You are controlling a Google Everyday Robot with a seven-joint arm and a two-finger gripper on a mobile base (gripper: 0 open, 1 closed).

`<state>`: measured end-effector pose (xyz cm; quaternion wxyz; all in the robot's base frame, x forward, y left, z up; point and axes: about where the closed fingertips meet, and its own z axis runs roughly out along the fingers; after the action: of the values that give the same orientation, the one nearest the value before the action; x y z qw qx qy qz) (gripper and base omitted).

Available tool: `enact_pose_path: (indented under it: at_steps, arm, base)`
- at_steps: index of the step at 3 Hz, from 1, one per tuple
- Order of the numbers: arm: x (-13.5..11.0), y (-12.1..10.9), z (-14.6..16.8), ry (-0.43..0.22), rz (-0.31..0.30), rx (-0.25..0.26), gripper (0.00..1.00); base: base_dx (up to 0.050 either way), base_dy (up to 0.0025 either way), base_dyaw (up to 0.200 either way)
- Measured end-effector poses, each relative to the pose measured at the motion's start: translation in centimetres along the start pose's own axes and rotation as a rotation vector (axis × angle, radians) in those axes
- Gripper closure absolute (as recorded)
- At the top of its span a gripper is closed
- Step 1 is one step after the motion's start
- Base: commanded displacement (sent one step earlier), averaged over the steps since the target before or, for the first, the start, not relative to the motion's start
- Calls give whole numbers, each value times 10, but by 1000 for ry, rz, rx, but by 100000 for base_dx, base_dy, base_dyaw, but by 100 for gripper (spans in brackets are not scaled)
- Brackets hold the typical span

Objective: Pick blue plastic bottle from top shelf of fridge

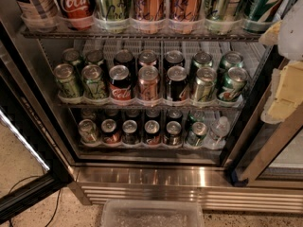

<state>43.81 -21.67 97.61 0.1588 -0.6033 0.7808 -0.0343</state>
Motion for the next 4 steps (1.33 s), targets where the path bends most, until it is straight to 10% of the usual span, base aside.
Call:
enact_pose_path:
  at_steps: [4]
  arm:
    - [-45,-2,9,-214,-144,-38,0]
  base:
    - [0,0,0]
